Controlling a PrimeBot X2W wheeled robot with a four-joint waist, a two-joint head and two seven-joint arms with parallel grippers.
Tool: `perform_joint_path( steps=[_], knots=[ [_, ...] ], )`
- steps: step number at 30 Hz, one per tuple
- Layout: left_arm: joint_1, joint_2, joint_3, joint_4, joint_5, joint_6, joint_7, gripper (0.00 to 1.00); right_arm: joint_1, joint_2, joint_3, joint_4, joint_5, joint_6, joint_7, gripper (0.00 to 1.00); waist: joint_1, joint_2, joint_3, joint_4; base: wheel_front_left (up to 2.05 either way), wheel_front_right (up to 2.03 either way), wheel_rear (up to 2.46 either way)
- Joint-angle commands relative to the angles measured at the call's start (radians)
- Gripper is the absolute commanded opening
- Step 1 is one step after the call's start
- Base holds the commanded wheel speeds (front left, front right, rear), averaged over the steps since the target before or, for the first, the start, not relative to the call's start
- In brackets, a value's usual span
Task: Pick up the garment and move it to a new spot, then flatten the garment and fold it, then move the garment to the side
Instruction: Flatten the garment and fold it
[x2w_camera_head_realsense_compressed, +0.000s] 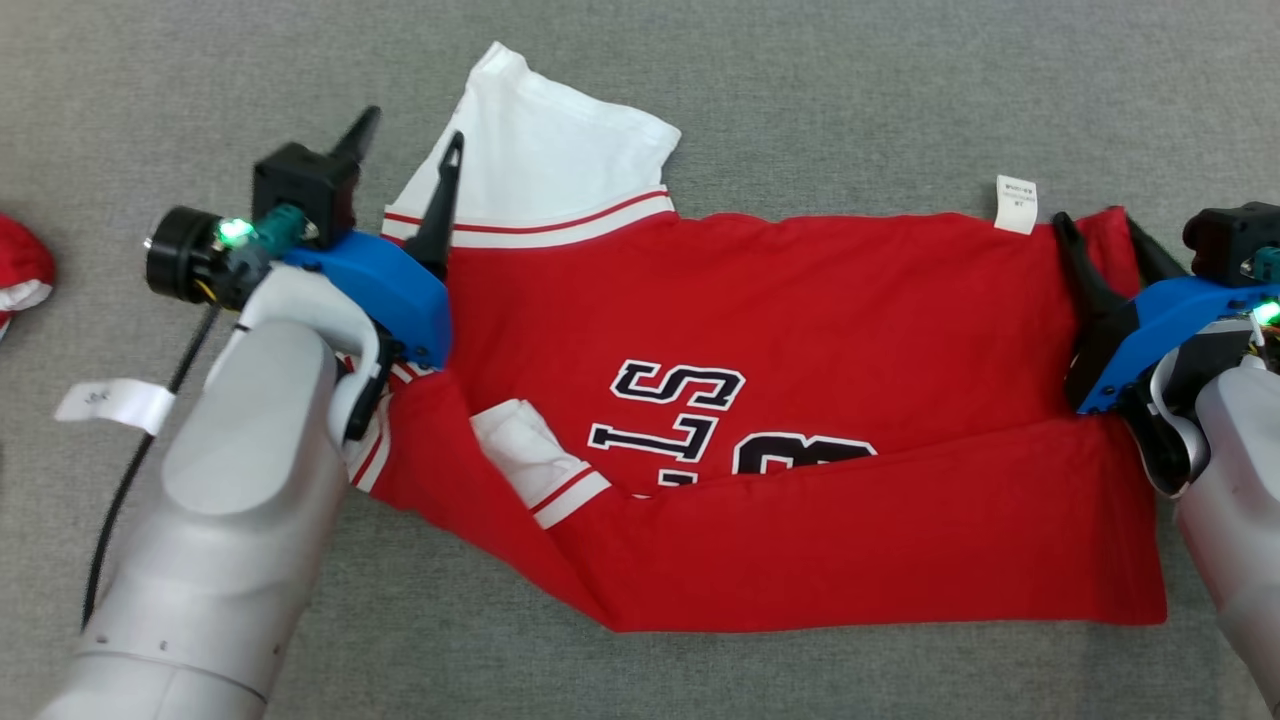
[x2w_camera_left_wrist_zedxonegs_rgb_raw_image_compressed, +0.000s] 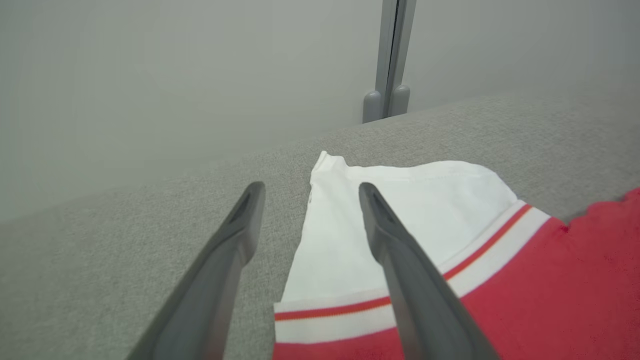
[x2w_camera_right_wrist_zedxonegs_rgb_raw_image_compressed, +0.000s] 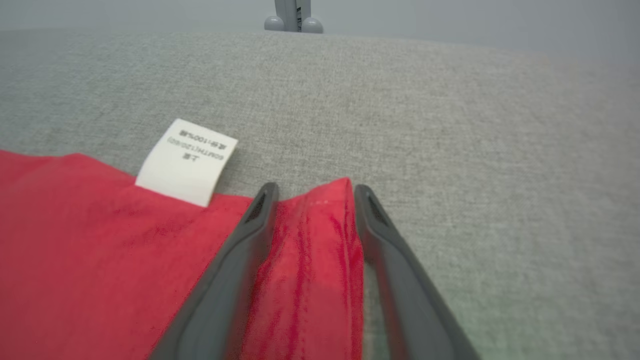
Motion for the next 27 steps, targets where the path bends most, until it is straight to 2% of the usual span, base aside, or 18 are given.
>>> perform_joint_path(
  steps=[1, 8, 17, 23, 27],
  knots=[
    [-0.022, 0.007, -0.004, 0.005, -0.009, -0.001, 0.005, 1.0, 0.026, 0.005, 0.023, 0.028, 0.009, 0.0, 0.012, 0.0, -0.0001, 0.0, 0.001, -0.004, 0.0, 0.0, 0.0],
    [-0.115, 0.062, -0.081, 0.02, -0.131, -0.001, 0.093, 1.0, -0.016, -0.016, 0.1, 0.021, 0.072, -0.001, -0.047, 0.0, -0.0001, 0.0, 0.033, -0.044, 0.0, 0.0, 0.0],
    [-0.255, 0.175, -0.221, -0.005, -0.363, -0.001, 0.301, 1.0, -0.097, 0.008, 0.192, 0.004, 0.129, -0.001, -0.088, 0.0, -0.0001, 0.0, 0.116, -0.116, 0.0, 0.0, 0.0],
    [-0.304, 0.229, -0.258, 0.042, -0.405, -0.001, 0.326, 1.0, -0.135, 0.016, 0.242, -0.004, 0.167, -0.002, -0.107, 0.0, -0.0001, 0.0, 0.159, -0.163, 0.0, 0.0, 0.0],
    [-0.314, 0.233, -0.285, 0.073, -0.419, -0.001, 0.317, 1.0, -0.146, 0.015, 0.269, -0.011, 0.192, -0.003, -0.116, 0.0, -0.0001, 0.0, 0.175, -0.178, 0.0, 0.0, 0.0]
  ],
)
